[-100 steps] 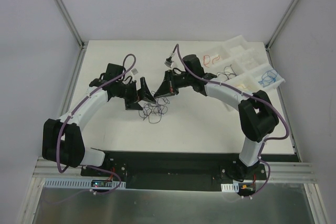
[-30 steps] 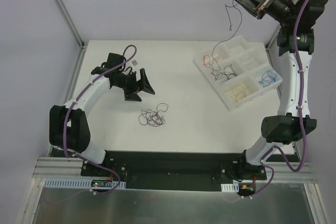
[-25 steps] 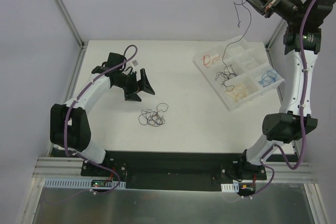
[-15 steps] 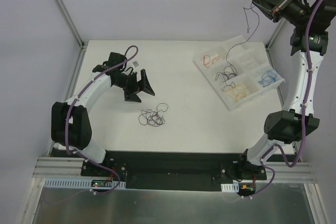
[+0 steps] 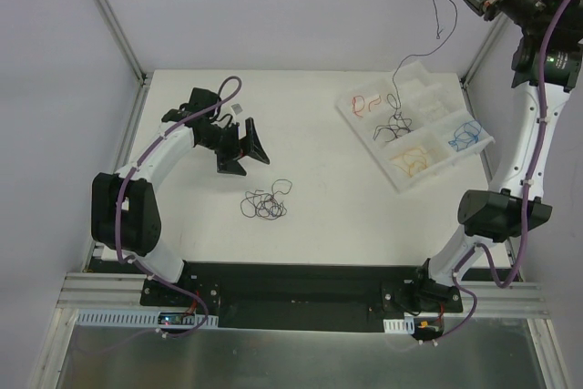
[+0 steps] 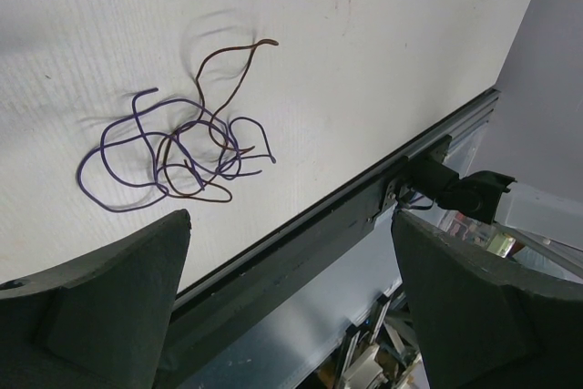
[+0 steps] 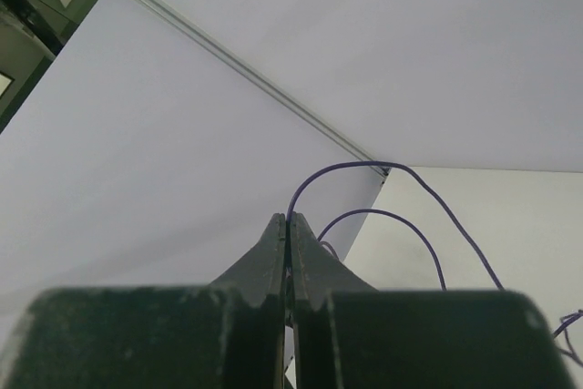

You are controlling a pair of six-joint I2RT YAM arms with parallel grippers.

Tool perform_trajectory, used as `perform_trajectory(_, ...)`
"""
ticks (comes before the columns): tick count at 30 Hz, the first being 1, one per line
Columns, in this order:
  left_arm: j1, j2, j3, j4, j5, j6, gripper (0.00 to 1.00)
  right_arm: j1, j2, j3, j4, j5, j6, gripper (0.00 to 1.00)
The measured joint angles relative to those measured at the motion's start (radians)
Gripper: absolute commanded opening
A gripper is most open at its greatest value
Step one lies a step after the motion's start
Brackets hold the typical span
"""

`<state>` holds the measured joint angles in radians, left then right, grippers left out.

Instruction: Untangle the cables

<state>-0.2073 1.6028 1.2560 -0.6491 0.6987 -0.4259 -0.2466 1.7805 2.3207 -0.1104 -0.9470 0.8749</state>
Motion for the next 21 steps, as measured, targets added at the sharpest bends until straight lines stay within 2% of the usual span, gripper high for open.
perform_trajectory(4, 0.0, 0.0, 0.0, -0.004, 0.0, 0.0, 0.91, -0.007, -0.002, -0.037, 0.009, 0.001, -0.006, 0.0)
perform_trajectory(7, 0.0, 0.0, 0.0, -0.005, 0.0, 0.001, 0.91, -0.011, -0.014, -0.123, 0.011, 0.006, -0.031, 0.0)
perform_trajectory(21, 0.0, 0.0, 0.0, -0.022, 0.0, 0.023, 0.92, -0.005, -0.043, -0.74, -0.063, 0.111, -0.291, 0.0)
